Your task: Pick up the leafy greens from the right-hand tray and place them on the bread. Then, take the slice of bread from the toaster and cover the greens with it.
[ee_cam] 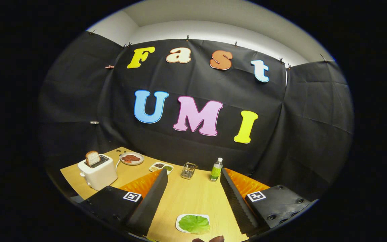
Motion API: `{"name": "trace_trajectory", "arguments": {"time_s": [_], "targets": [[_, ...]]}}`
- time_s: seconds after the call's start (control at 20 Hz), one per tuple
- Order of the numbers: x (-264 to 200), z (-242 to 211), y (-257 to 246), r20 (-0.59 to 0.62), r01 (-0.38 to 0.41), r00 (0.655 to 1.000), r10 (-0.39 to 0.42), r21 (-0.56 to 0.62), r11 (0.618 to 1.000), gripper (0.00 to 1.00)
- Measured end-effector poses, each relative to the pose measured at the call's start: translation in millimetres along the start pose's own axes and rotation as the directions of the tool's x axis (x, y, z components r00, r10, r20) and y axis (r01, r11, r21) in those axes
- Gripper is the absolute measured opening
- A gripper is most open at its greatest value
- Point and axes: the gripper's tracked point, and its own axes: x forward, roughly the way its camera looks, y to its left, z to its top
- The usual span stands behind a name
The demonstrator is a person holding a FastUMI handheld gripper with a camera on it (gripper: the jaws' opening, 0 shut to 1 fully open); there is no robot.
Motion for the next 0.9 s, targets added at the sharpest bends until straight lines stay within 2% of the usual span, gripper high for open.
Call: {"name": "trace_trajectory", "arguments": {"time_s": [0.2,0.4,0.65,0.9], "targets": [[13,-20,-3,-0.032,-0.064,0.997,0.063,-0.039,0.997,0.97],[26,-75,-6,-0.173,-0.183,0.970,0.172,-0.052,0.982,0.96],[37,-166,-17,-0.365,-0.275,0.896,0.252,-0.014,0.961,0.96],[46,-247,-13,-0.510,-0.370,0.799,0.317,-0.002,0.929,0.96]]}}
